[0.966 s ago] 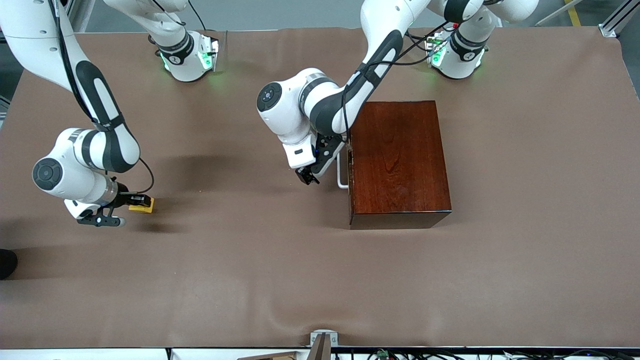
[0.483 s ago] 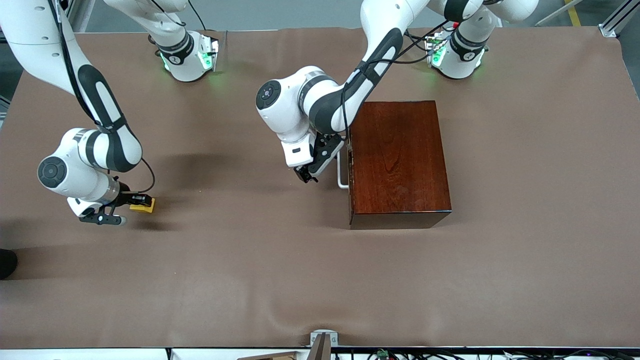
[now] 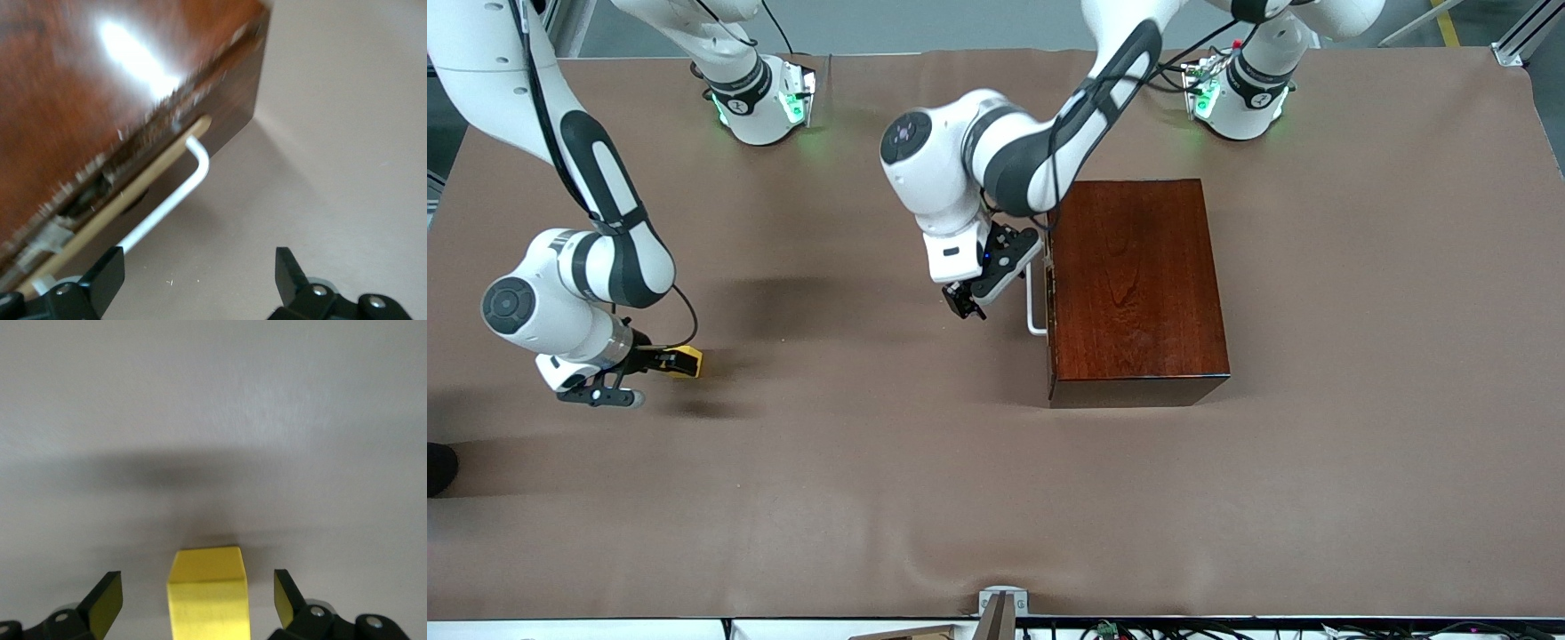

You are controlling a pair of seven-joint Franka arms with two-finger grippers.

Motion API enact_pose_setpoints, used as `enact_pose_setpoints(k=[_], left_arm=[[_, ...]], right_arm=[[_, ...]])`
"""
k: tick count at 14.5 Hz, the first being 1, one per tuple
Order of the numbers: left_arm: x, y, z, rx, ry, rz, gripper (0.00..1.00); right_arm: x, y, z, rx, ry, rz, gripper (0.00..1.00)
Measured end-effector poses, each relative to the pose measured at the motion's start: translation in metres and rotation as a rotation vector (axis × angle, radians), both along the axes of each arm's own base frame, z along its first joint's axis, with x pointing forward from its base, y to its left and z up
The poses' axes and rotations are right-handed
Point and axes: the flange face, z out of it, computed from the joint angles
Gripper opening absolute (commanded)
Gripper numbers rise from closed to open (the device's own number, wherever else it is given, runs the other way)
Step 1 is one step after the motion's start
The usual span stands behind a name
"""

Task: Open drawer, take yellow block, close drawer
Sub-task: 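Set the cube on the table with the right gripper while the left gripper withdraws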

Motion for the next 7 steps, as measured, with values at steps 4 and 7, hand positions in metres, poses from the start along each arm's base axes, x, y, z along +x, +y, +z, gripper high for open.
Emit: enact_pose_setpoints(k=[4,7], left_arm=[[0.041,0.06,0.097,-0.034,-0.019,-0.094,1.0],[0.075,0.123,0.152,-0.038,-0.019,-0.172,1.0]], right_arm=[[0.02,0.006,0.054,0.01,0.018,0.013,1.0],[0.033,0.007,0.099,0.011,0.009,0.018,1.0]])
